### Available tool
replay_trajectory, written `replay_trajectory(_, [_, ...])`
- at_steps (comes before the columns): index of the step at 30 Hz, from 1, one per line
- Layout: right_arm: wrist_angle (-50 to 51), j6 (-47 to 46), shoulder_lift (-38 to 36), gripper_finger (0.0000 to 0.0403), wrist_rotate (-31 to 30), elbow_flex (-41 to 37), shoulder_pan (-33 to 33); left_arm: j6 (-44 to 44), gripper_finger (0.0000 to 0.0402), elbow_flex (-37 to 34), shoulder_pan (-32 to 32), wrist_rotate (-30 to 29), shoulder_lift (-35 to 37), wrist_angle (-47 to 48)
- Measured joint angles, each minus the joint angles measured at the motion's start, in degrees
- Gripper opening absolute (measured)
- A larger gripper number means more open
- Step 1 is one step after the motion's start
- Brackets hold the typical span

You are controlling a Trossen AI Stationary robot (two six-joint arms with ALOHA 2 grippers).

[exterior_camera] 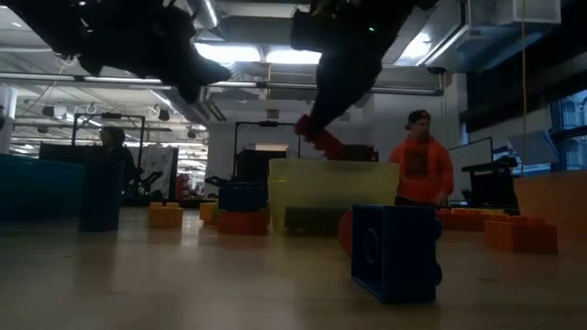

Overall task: Sort blocks by size
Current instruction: Put the red 8 stud game piece into the yellow bin

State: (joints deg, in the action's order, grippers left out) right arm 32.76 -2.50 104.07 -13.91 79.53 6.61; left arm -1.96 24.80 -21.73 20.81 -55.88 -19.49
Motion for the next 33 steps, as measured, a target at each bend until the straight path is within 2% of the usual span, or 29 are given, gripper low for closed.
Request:
replay_trajectory(11, [-3.1, 0.1, 0.0, 0.0143, -0.1, 0.0, 0.0, 1.2, 0.0001, 0.0, 10.4, 0.0, -20.1, -29.6])
replay_trajectory(14, [-3.2, 0.1, 0.0, 0.0143, -0.4, 0.0, 0.0, 1.2, 0.0001, 1.0, 12.5, 0.0, -25.3, -34.9])
replay_trajectory(24, [-6.2, 0.1, 0.0, 0.0143, -2.2, 0.0, 0.0, 5.5, 0.0001, 9.3, 15.5, -1.9, -38.8, -36.5])
replay_trajectory(33, [-0.3, -0.1, -0.1, 0.0143, -2.1, 0.0, 0.1, 5.0, 0.0001, 9.7, 14.1, -3.9, -40.3, -29.3])
